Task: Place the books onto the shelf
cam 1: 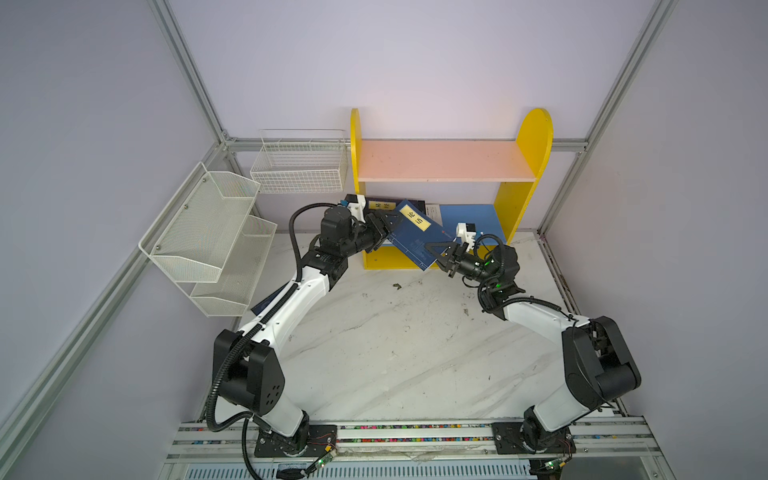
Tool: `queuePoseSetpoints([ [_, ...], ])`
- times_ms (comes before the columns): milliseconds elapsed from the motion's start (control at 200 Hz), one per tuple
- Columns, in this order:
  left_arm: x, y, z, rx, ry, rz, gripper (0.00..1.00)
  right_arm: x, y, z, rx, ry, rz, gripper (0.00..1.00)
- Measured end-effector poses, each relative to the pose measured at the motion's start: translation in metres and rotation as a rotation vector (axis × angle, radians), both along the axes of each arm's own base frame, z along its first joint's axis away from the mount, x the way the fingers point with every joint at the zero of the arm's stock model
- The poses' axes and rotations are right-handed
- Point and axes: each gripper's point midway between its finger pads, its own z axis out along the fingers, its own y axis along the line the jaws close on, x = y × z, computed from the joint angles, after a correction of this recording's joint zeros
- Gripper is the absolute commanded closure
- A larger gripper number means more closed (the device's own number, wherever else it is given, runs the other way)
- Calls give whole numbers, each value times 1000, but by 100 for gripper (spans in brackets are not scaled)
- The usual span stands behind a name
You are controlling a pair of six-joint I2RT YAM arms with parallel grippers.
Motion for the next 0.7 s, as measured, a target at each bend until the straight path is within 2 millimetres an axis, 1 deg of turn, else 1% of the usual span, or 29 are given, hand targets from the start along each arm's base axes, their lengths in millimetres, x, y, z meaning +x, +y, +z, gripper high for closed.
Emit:
queuePoseSetpoints([
  [70,-2,0,-4,13,3,-21,41,-6,3,0,-7,-2,39,86],
  [125,-3,-1,-5,14,9,-32,57,-9,5,2,-10,-7,64,86],
  [175,-3,0,-4,19,0,-36,67,-10,5,7,-9,-18,76,86],
  [245,-2,1,-2,12,-7,-38,80,-8,5,15,-4,-37,81,85],
  [315,-1,2,4,-2,-24,-38,90,-5,6,18,0,-43,82,81],
  [345,-1,1,7,-8,-34,-40,92,-3,7,18,0,-42,83,79],
  [365,-1,1,9,-16,-37,-40,93,-2,8,16,-2,-39,83,75],
  [395,-1,1,11,-23,-44,-40,96,1,9,13,-3,-28,82,66],
  [415,-2,1,12,-24,-50,-40,97,2,9,11,-4,-26,82,63],
  [475,-2,1,13,-26,-48,-37,100,7,11,4,-8,-7,72,57],
  [600,-4,8,6,-24,-35,11,100,15,10,-1,-8,18,38,43],
  [670,-7,16,3,-35,-29,54,100,18,9,-2,-3,21,15,38],
  [700,-8,20,3,-44,-29,75,100,20,9,-3,-2,25,4,38],
])
